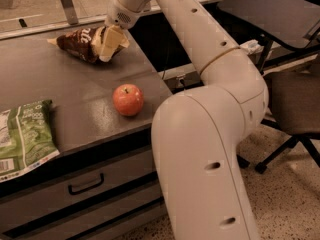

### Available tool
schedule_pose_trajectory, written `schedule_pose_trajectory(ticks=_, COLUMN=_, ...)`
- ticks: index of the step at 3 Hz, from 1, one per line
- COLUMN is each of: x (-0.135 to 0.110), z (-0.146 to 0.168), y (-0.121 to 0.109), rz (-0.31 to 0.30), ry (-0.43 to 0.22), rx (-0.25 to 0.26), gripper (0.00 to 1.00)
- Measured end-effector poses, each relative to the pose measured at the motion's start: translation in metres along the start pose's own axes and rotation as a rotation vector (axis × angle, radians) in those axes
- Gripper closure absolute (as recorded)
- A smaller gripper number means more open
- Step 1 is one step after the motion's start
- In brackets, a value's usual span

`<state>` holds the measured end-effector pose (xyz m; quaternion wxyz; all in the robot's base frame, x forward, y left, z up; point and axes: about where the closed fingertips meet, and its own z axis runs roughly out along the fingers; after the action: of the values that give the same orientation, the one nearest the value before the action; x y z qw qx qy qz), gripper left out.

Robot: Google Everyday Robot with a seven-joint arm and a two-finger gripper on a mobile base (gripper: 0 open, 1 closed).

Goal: Move brown chip bag near green jalapeno chip bag

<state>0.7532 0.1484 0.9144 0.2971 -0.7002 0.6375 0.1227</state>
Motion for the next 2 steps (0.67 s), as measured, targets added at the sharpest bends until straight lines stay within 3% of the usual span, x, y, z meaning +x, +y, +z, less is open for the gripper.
schedule_pose_trajectory(ticks=2, x=-0.0057, z=0.0300, y=0.0098, rz=-0.025, ry=0.009, rx=-0.067, gripper=0.66)
